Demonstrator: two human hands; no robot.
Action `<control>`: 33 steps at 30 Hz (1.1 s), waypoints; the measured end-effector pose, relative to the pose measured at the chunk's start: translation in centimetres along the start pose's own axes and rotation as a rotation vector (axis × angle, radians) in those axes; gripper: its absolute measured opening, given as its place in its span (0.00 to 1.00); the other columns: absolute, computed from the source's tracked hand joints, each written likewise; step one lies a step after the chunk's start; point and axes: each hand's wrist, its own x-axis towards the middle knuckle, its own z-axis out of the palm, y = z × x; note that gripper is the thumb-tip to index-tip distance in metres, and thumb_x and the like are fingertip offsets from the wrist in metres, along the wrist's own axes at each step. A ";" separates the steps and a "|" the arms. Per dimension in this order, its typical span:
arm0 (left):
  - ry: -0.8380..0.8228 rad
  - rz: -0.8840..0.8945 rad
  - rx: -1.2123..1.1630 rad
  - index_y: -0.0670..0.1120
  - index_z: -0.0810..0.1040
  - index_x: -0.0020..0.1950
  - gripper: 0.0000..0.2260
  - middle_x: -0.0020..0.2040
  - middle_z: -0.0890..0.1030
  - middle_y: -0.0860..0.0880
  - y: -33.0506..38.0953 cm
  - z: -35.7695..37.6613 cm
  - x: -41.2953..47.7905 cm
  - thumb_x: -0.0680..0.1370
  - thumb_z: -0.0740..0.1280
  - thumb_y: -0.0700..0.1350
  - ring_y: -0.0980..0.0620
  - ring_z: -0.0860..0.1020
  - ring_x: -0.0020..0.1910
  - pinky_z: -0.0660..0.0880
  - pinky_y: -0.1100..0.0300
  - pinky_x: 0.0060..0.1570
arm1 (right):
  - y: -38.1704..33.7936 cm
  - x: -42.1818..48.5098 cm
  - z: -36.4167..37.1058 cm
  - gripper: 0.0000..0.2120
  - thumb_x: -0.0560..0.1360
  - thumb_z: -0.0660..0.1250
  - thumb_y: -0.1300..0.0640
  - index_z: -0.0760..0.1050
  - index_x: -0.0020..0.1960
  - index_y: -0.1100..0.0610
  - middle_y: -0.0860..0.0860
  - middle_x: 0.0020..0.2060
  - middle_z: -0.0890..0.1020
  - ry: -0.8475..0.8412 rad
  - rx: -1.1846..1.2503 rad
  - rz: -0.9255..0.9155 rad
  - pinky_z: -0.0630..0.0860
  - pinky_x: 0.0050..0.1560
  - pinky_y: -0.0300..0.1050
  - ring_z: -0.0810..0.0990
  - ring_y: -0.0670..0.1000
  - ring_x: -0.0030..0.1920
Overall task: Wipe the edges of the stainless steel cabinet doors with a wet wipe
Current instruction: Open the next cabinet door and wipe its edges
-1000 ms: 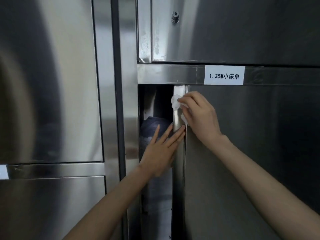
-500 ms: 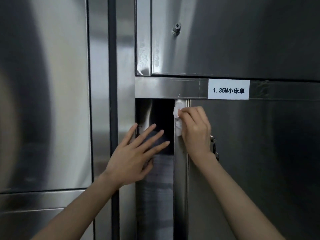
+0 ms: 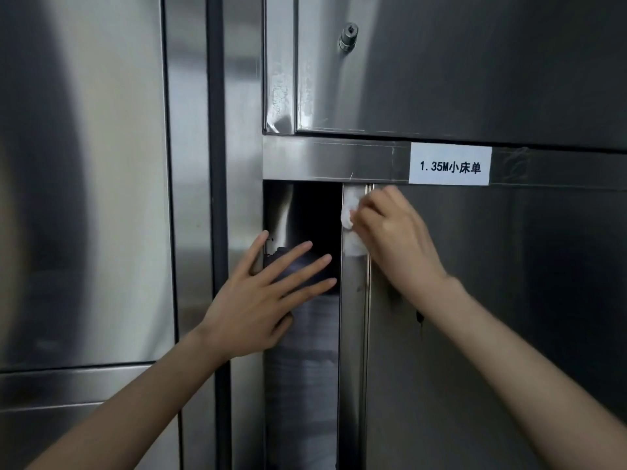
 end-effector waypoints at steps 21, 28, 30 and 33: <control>0.044 -0.161 -0.199 0.47 0.70 0.73 0.26 0.72 0.71 0.45 1.1 -1.1 0.4 0.77 0.55 0.53 0.44 0.65 0.74 0.49 0.41 0.74 | -2.8 -3.9 0.1 0.08 0.63 0.73 0.72 0.76 0.35 0.63 0.55 0.35 0.78 -0.110 -0.001 0.113 0.63 0.29 0.42 0.76 0.55 0.35; 0.013 -0.582 -0.898 0.48 0.49 0.77 0.37 0.76 0.62 0.50 10.2 -1.8 1.5 0.76 0.69 0.45 0.54 0.64 0.73 0.55 0.73 0.67 | -0.5 0.3 0.0 0.05 0.75 0.64 0.64 0.79 0.45 0.62 0.55 0.45 0.79 -0.222 0.018 0.153 0.69 0.38 0.47 0.74 0.56 0.48; -0.049 -0.651 -1.096 0.55 0.43 0.76 0.39 0.73 0.63 0.58 11.5 -0.8 1.3 0.77 0.69 0.44 0.60 0.65 0.69 0.55 0.80 0.59 | -0.1 0.7 0.2 0.07 0.77 0.62 0.62 0.79 0.47 0.62 0.53 0.47 0.79 -0.192 0.060 0.201 0.68 0.41 0.46 0.73 0.53 0.50; -0.037 -0.722 -1.378 0.60 0.50 0.75 0.38 0.61 0.73 0.63 12.5 0.6 0.8 0.77 0.69 0.38 0.73 0.72 0.57 0.64 0.82 0.53 | -0.7 -0.8 0.0 0.06 0.75 0.64 0.63 0.79 0.45 0.64 0.56 0.45 0.79 -0.168 0.066 0.135 0.73 0.40 0.52 0.74 0.56 0.49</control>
